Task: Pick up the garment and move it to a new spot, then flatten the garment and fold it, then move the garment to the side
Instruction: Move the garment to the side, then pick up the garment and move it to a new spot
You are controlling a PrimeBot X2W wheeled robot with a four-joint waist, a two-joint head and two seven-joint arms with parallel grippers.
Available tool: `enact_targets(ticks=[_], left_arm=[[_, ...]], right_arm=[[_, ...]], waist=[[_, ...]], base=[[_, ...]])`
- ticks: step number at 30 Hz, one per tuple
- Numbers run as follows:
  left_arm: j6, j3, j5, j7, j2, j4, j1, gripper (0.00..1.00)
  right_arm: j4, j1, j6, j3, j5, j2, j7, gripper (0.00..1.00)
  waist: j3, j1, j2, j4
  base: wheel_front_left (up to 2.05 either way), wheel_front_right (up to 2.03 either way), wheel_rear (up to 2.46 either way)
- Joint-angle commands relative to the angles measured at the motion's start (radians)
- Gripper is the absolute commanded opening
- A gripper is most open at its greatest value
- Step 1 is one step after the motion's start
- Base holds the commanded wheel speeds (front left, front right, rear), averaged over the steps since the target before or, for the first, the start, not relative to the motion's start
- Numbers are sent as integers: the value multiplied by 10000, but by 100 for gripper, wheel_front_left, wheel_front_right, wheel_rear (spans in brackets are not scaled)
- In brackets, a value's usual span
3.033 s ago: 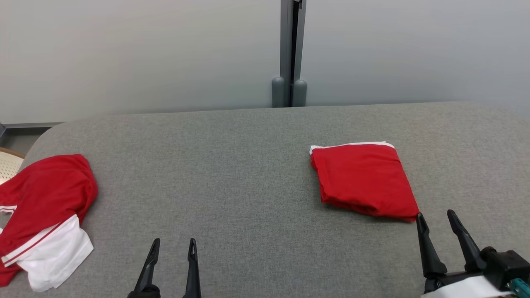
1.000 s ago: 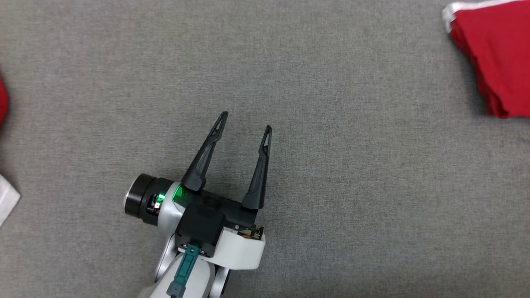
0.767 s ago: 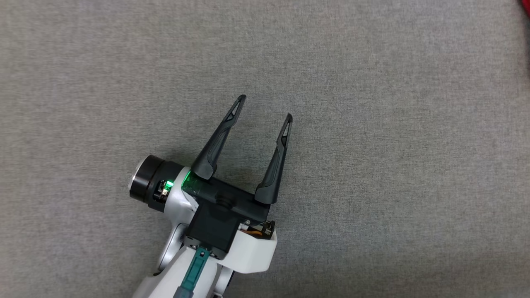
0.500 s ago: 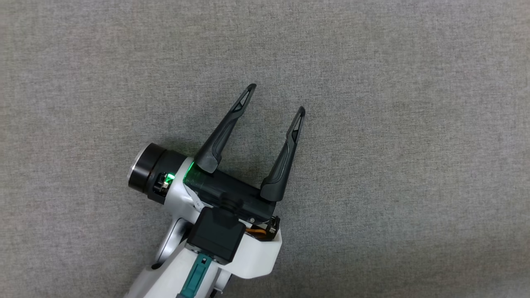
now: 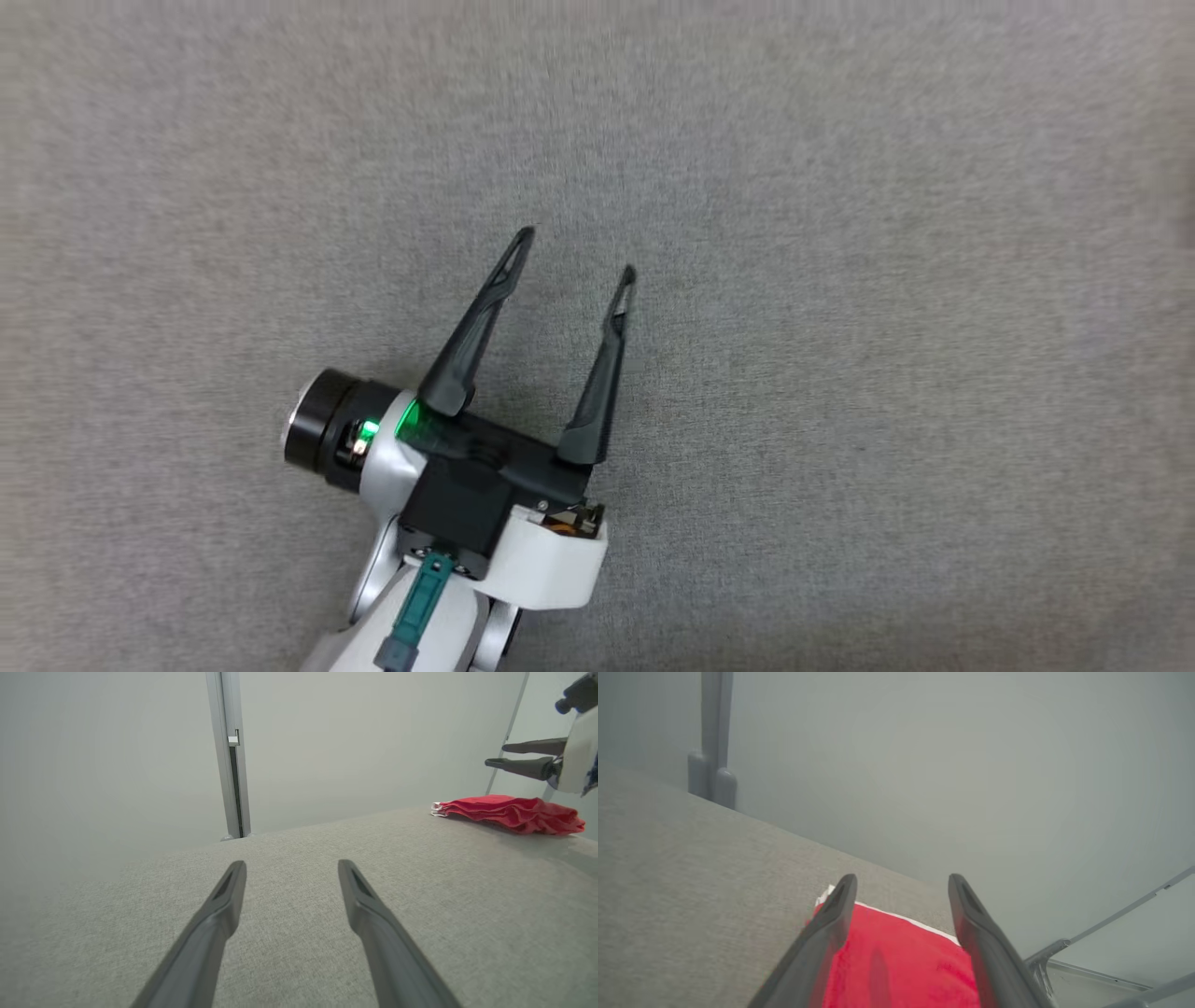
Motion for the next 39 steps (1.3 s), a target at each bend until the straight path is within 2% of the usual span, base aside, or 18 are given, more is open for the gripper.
enact_targets(ticks=[1,5,10,13,19,27,39], left_arm=[[76,121,-128,-1,17,84,223,100],[136,588,-604,-1,-88,424,916,100],[-5,1409,-1210,-1,-204,754,1885,100],[-120,1931,-1355,1,-255,900,2487,100],[-142,2835,-1087,1,-300,1280,3831,100],[-417,3418,-1047,-1,-301,1669,4863,100],[-708,3336,-1071,-1,-307,1817,5041,100]], right_arm=[[-408,557,-26,-262,-103,353,-6,100],[-1769,2359,-25,-806,-290,2012,-6,100],[-2868,4265,-25,-1166,-470,3702,-8,100],[-3341,5348,-25,-1285,-648,4545,-7,100],[-4204,7337,-25,-1459,-992,5798,-7,100],[-5625,9525,-23,-1833,-1328,6429,-9,100],[-5699,10380,-23,-1805,-1533,6487,-9,100]], waist=[[-894,0,0,63],[-2103,0,0,136],[-3546,0,0,296],[-4297,0,0,371],[-5620,0,0,317],[-6356,0,0,479],[-6510,0,0,362]], base=[[0,0,0],[0,0,0],[0,0,0],[0,0,0],[0,0,0],[0,0,0],[0,0,0]])
